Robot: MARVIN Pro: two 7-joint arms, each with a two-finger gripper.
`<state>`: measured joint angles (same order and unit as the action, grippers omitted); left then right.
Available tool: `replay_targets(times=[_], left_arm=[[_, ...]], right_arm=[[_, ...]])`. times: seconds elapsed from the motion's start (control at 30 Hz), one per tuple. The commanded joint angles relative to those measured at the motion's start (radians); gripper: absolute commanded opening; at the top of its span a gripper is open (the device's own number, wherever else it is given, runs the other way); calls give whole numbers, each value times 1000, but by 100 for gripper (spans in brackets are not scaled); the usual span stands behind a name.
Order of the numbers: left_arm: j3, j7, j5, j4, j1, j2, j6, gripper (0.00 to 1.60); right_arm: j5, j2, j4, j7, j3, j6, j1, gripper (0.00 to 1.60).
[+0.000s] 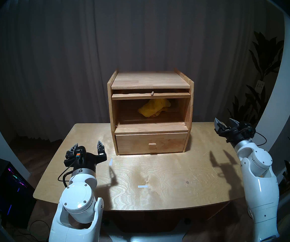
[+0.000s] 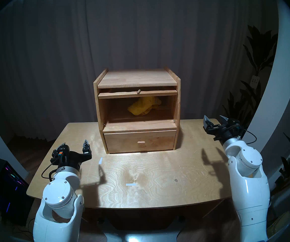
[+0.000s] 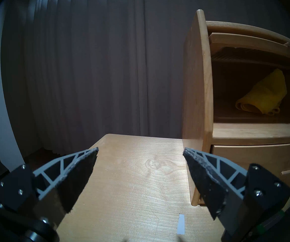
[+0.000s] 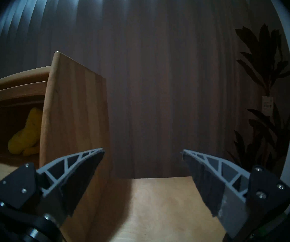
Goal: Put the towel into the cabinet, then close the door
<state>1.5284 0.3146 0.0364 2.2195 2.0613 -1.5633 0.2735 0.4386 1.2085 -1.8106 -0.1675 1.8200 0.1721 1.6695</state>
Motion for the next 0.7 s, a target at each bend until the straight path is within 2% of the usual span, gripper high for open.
replay_targets(times=[0.0,0.07,0.1,0.13,0.17,0.33,0.43,0.5,0.53,0.67], left_arm=[[-3,-2,0,30,2,1,-4,160],[-2,-2,1,31,2,1,-4,160],[1,-10,-2,33,5,9,-26,160],[2,-13,1,37,9,15,-36,160],[0,-6,12,43,14,16,-42,160],[-20,-22,34,88,61,41,-70,160],[-56,-41,102,140,85,98,-120,160],[-67,-45,123,138,75,113,-138,160],[-83,-72,190,171,71,144,-161,160],[-83,-105,297,179,76,187,-190,160]], right_arm=[[19,-8,96,77,-43,-26,-112,160],[35,3,125,89,-46,-30,-136,160],[32,8,141,90,-48,-30,-153,160],[41,-2,134,98,-52,-36,-141,160],[30,12,161,93,-52,-32,-174,160],[35,7,180,102,-60,-43,-187,160],[37,4,182,104,-62,-43,-187,160],[37,4,183,105,-62,-43,-186,160],[39,3,183,107,-64,-41,-185,160],[41,2,184,112,-65,-37,-181,160]])
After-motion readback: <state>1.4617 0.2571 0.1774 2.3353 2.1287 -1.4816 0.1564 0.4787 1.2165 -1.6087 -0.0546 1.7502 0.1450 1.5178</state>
